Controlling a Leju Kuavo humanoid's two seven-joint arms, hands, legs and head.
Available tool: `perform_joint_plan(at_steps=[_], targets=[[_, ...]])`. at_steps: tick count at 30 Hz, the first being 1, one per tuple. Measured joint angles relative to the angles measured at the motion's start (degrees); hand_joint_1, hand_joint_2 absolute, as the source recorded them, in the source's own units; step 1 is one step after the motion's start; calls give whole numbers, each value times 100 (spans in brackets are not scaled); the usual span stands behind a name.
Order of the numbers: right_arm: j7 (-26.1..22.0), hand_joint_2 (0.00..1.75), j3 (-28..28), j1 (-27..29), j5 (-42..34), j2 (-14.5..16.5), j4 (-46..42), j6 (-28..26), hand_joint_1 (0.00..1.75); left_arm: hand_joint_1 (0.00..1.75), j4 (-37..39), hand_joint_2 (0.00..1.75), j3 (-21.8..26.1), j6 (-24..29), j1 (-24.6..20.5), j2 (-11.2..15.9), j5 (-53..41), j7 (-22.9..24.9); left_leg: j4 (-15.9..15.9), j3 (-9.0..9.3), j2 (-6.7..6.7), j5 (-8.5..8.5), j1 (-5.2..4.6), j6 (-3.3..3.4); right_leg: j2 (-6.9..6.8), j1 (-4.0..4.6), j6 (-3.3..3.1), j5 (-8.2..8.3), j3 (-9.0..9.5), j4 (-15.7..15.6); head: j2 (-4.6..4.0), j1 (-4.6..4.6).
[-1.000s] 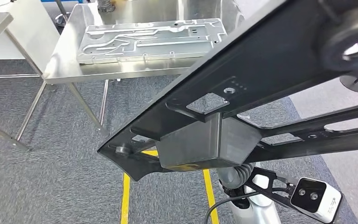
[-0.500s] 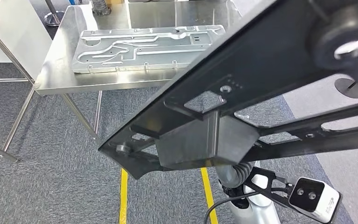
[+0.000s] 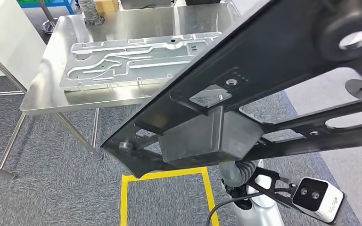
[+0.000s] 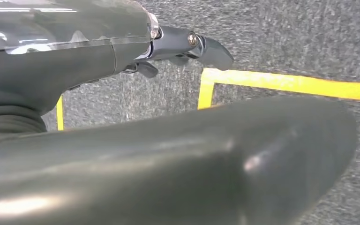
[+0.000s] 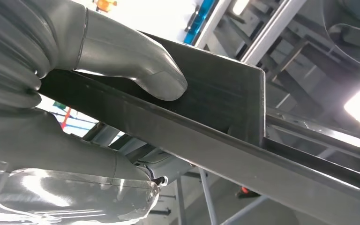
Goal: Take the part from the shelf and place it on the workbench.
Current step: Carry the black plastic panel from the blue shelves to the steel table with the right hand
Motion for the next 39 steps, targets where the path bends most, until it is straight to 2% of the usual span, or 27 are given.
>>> perform_joint_plan(at_steps=[1, 2, 3, 4, 7, 8, 9, 11, 12, 14, 16, 17, 18, 19, 21, 22, 23, 24, 26, 28, 31, 32, 33, 34, 37, 38, 39], targets=[[1, 175, -1, 3, 1, 0, 3, 1, 175, 0, 0, 0, 1, 3, 11, 1, 1, 0, 196, -212, 1, -187, 5, -17, 15, 0, 1, -64, 72, 0, 0, -1], [1, 175, -1, 6, 2, 0, 5, 1, 175, 0, 0, 0, 1, 4, 23, 2, 1, 0, 235, -355, 1, -318, 8, -24, 30, 0, 4, -133, 157, 0, 0, -1], [2, 175, -1, 7, 2, 0, 7, 1, 175, 0, 0, 0, 2, 6, 33, 2, 1, 0, 116, -423, 1, -331, 9, -15, 42, 0, 10, -207, 254, 0, 0, -1], [2, 175, -1, 7, 2, 0, 8, 1, 175, 0, 0, 0, 2, 8, 40, 2, 1, 0, -153, -422, 1, -167, 10, 5, 48, 2, 18, -285, 359, 0, 0, 0], [2, 175, 1, 17, 2, 0, 23, 4, 175, 0, 0, 0, 3, 10, 67, 7, 1, 2, -1083, -319, -9, 877, -20, 91, 71, 19, 75, -502, 574, 3, 0, 1], [3, 175, 2, 25, 2, 0, 31, 5, 175, 0, 0, 0, 5, 11, 75, 9, 1, 2, -1221, -300, -12, 1074, -33, 115, 83, 24, 109, -547, 613, 4, 0, 1], [3, 175, 2, 35, 2, 0, 37, 6, 175, 0, 0, 0, 7, 13, 76, 11, 2, 1, -1260, -277, -15, 1115, -45, 137, 94, 29, 147, -563, 644, 15, 0, 1], [1, 175, -1, 45, -1, 0, 39, 11, 175, 0, 0, 0, 9, 14, 68, 5, 4, -9, -1307, -166, -20, 1074, -27, 196, 79, 26, 211, -546, 645, 134, 0, 1], [-2, 175, -3, 46, -2, 1, 39, 16, 175, 0, 0, 0, 11, 11, 64, 3, 5, -14, -1327, -99, -22, 1045, -17, 227, 57, 23, 241, -527, 551, 334, 0, 1], [-6, 175, -3, 58, -4, 0, 39, 23, 175, 0, 0, 0, 19, 7, 62, 2, 4, -20, -1350, 22, -24, 960, -8, 271, 14, 0, 306, -624, 145, 992, 0, 1], [-7, 175, -16, 94, -2, 0, 39, 25, 175, 0, 0, 0, 26, 5, 66, 4, 1, -24, -1352, 134, -26, 847, -8, 286, 3, -30, 359, -939, -359, 1575, 0, 2], [-7, 175, -28, 117, 0, 0, 39, 32, 175, 0, 0, 0, 27, 5, 70, 4, -5, -26, -1352, 207, -30, 785, -8, 286, -1, -41, 370, -1065, -522, 1664, 0, 2], [-7, 175, -44, 137, 2, 0, 39, 44, 175, 0, 0, 0, 28, 4, 75, 3, -11, -29, -1352, 291, -34, 719, -8, 283, -7, -46, 369, -1083, -597, 1584, 0, 2], [-7, 175, -59, 151, 2, 0, 39, 63, 175, 0, 0, 0, 28, 2, 79, 3, -19, -31, -1352, 387, -38, 649, -9, 277, -14, -47, 354, -951, -591, 1340, 0, 2], [-7, 175, -85, 164, 2, 1, 38, 102, 175, 0, 1, 0, 28, -3, 78, -4, -37, -34, -1351, 554, -43, 503, -17, 246, -31, -20, 285, -309, -470, 623, 0, 1], [-7, 175, -96, 168, 3, 1, 37, 114, 175, 0, 1, 0, 28, -5, 73, -8, -45, -36, -1353, 615, -46, 438, -24, 219, -34, -1, 243, -34, -417, 352, 0, 2], [-7, 175, -104, 171, 5, 4, 34, 119, 175, 0, 1, 0, 28, -7, 68, -11, -51, -37, -1366, 656, -46, 385, -30, 187, -34, 17, 201, 159, -384, 194, 0, 2], [-6, 175, -111, 173, 6, 9, 26, 120, 175, 0, 1, 0, 28, -7, 63, -15, -54, -37, -1350, 698, -48, 367, -38, 151, -23, 27, 168, 215, -366, 140, 0, 1], [-5, 175, -119, 168, 10, 24, 7, 123, 175, 0, 0, 0, 28, -7, 54, -10, -53, -40, -1273, 721, -43, 373, -36, 93, 0, 13, 100, 180, -262, 84, 0, -1], [-7, 175, -125, 159, 16, 38, -3, 126, 175, 0, 0, 0, 28, -7, 41, -11, -51, -44, -878, 552, -39, 328, -25, 47, 4, -10, 32, 115, -119, 27, 0, -2], [-8, 175, -129, 159, 24, 57, -4, 126, 175, 0, 0, 0, 30, -3, 45, -17, -33, -44, 92, -112, -37, -84, 5, -30, 8, -17, -12, -28, 44, 6, 0, -2], [-7, 175, -129, 162, 27, 59, -3, 126, 175, 0, 0, 0, 31, -1, 53, -17, -25, -44, 250, -290, -36, -202, 13, -48, 17, -19, -9, -87, 110, 7, 0, -2], [-7, 175, -130, 164, 29, 60, -3, 125, 175, 0, 0, 0, 33, 1, 60, -17, -20, -44, 232, -387, -36, -215, 19, -58, 26, -23, 0, -150, 189, 7, 0, -2], [-7, 175, -130, 164, 30, 60, -3, 123, 175, 0, 0, 0, 34, 2, 64, -17, -15, -44, 33, -401, -35, -91, 23, -60, 32, -27, 13, -218, 281, 7, 0, -1], [-7, 175, -131, 162, 32, 62, 1, 122, 175, 0, 0, 0, 44, 8, 84, -16, -10, -42, -987, -245, -25, 778, 16, -9, 40, -21, 78, -429, 518, 23, 0, 0], [-7, 175, -132, 161, 34, 62, 3, 122, 175, 0, 0, 0, 48, 10, 90, -17, -9, -40, -1170, -218, -23, 962, 4, 29, 47, -14, 111, -488, 549, 25, 0, -1], [-6, 175, -132, 160, 37, 63, 5, 119, 175, 0, 0, 0, 52, 12, 94, -17, -6, -41, -1248, -214, -22, 1026, -4, 75, 52, -5, 145, -523, 565, 39, 0, 0]])
